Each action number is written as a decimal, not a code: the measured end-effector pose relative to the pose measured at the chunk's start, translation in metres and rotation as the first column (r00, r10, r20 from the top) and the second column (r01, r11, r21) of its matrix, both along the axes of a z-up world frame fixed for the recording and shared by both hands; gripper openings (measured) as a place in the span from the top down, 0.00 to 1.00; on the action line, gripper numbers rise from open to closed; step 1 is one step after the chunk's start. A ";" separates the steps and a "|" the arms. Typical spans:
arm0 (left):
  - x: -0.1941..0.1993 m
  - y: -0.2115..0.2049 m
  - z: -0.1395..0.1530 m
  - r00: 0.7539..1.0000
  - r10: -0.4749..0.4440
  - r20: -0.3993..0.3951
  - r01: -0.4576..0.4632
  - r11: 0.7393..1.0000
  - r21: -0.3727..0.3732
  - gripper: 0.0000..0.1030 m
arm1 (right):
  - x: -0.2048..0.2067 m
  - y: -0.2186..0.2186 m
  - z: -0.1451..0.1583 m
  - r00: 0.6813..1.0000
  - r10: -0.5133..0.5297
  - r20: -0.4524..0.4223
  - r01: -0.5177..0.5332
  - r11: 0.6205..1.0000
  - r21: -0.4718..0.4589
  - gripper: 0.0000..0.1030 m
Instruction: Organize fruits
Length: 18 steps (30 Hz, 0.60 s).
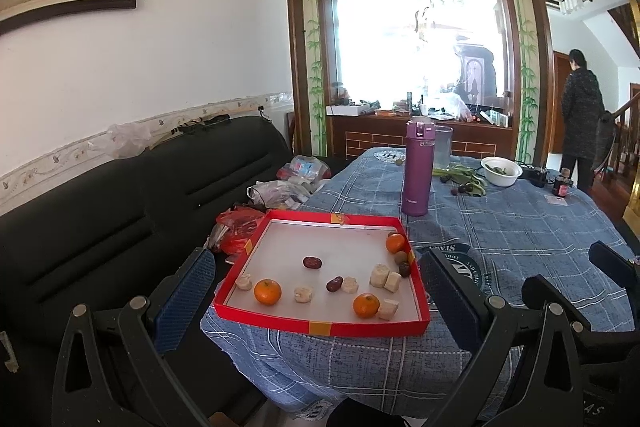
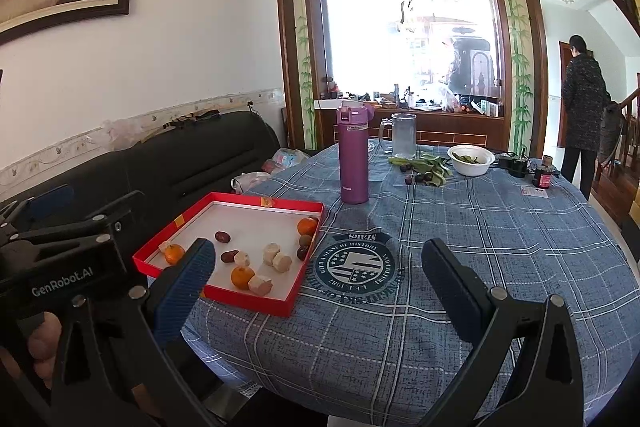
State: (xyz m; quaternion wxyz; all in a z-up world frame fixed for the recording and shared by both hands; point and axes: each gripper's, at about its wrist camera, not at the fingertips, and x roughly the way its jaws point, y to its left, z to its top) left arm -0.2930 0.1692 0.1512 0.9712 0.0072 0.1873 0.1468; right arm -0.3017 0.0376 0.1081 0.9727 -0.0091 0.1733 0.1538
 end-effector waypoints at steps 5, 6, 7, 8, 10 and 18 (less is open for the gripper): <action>0.001 0.000 -0.001 1.000 -0.008 -0.002 0.008 1.000 -0.003 0.00 | 0.000 -0.001 0.000 1.000 0.001 0.000 -0.001 1.000 -0.003 0.00; 0.000 0.000 -0.001 1.000 -0.011 -0.002 0.011 1.000 -0.003 0.00 | 0.000 0.000 0.000 1.000 0.002 -0.001 -0.002 1.000 -0.003 0.00; 0.000 0.000 -0.001 1.000 -0.013 -0.002 0.013 1.000 -0.003 0.00 | 0.000 -0.001 -0.001 1.000 0.002 -0.001 -0.002 1.000 -0.005 0.00; 0.000 0.000 -0.002 1.000 -0.015 -0.002 0.015 1.000 -0.003 0.00 | 0.000 0.000 0.000 1.000 0.000 -0.001 0.000 1.000 -0.004 0.00; 0.001 0.000 -0.002 1.000 -0.013 -0.001 0.013 1.000 -0.001 0.00 | 0.000 0.000 0.000 1.000 0.001 -0.001 -0.001 1.000 -0.002 0.00; 0.001 0.000 -0.002 1.000 -0.015 -0.004 0.015 1.000 -0.003 0.00 | -0.001 -0.003 -0.001 1.000 0.002 0.002 -0.002 1.000 0.000 0.00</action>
